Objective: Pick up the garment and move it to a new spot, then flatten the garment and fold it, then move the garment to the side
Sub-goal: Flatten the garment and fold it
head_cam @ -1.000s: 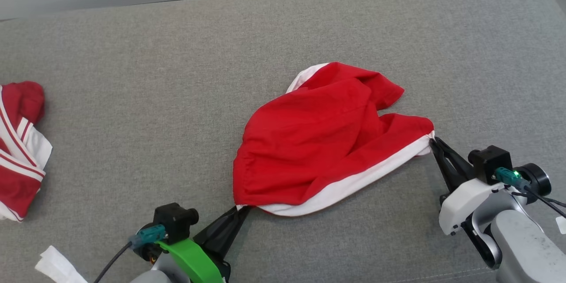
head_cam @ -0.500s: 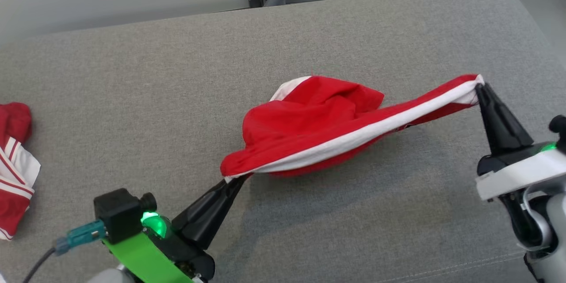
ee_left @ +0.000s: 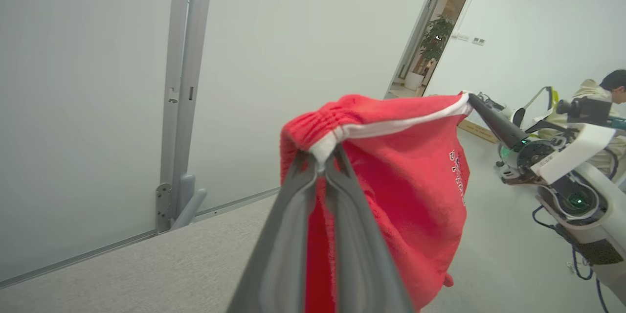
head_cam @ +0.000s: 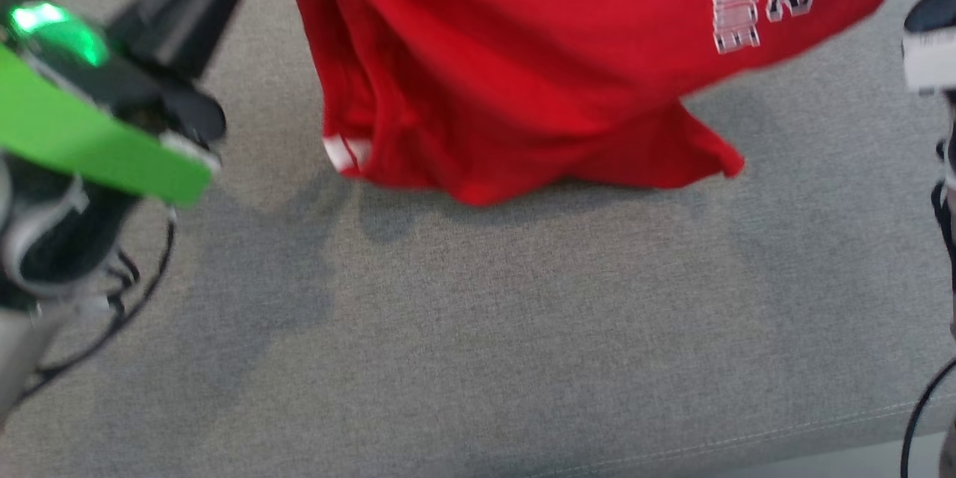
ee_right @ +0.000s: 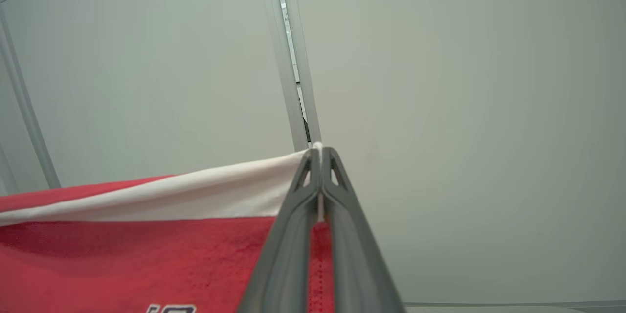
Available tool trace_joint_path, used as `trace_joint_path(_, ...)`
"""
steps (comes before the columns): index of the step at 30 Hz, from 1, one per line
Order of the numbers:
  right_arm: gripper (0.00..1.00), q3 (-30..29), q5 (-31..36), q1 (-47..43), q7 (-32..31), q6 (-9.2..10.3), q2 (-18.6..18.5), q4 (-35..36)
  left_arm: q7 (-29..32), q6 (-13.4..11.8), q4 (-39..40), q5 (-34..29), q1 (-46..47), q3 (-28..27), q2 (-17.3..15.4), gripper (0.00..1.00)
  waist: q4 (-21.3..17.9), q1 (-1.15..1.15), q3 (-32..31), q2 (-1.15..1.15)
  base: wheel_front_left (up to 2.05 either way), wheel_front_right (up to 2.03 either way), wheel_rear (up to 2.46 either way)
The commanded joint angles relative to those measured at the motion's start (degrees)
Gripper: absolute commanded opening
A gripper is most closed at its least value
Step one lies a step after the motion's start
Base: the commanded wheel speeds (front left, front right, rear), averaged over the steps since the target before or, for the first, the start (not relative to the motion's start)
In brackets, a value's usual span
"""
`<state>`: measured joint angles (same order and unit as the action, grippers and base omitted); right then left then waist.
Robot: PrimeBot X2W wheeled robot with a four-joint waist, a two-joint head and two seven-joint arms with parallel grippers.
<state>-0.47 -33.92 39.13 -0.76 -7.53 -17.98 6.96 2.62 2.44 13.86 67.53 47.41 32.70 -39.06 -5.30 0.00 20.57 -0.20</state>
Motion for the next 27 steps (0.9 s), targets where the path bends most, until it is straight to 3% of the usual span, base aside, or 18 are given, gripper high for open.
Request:
trace_joint_path(1,0.0,0.42,0.77,5.99,0.39,0.08,1.46,-2.96,1.1,0.74,-4.33,-1.39,6.34,-0.24,2.04,0.0,1.28,0.0,11.93,0.2,0.0,0.0,0.0)
trace_joint_path(6,0.0,1.42,4.42,25.39,3.66,0.06,6.38,-15.29,1.02,2.03,-21.16,-7.18,25.13,-0.12,8.05,0.0,1.55,0.0,19.09,0.2,0.0,0.0,0.0)
trace_joint_path(7,0.0,1.42,4.42,25.39,3.66,0.06,6.38,-15.29,1.02,2.03,-21.16,-7.18,25.13,-0.12,8.05,0.0,1.55,0.0,19.09,0.2,0.0,0.0,0.0)
trace_joint_path(11,0.0,0.71,8.46,37.67,9.17,0.07,9.64,-24.65,-7.0,1.61,-33.43,-14.6,36.42,-1.2,11.19,0.0,1.02,0.0,21.19,0.2,0.0,0.0,0.0)
trace_joint_path(16,0.0,2.21,11.69,46.23,13.77,0.07,11.81,-32.13,-14.76,3.46,-44.03,-20.95,43.92,0.78,13.37,0.0,0.27,0.0,22.15,0.2,0.0,0.0,0.0)
trace_joint_path(22,0.0,7.68,10.71,40.8,15.48,0.07,10.67,-34.56,-17.1,5.04,-49.96,-21.01,38.37,5.75,15.77,0.0,0.34,0.0,22.54,0.2,0.0,0.0,0.0)
trace_joint_path(27,0.0,10.67,7.34,27.38,15.96,0.05,6.4,-29.53,-17.84,5.08,-43.82,-18.68,27.49,9.87,14.21,0.0,1.61,0.0,20.34,0.2,0.0,0.0,0.0)
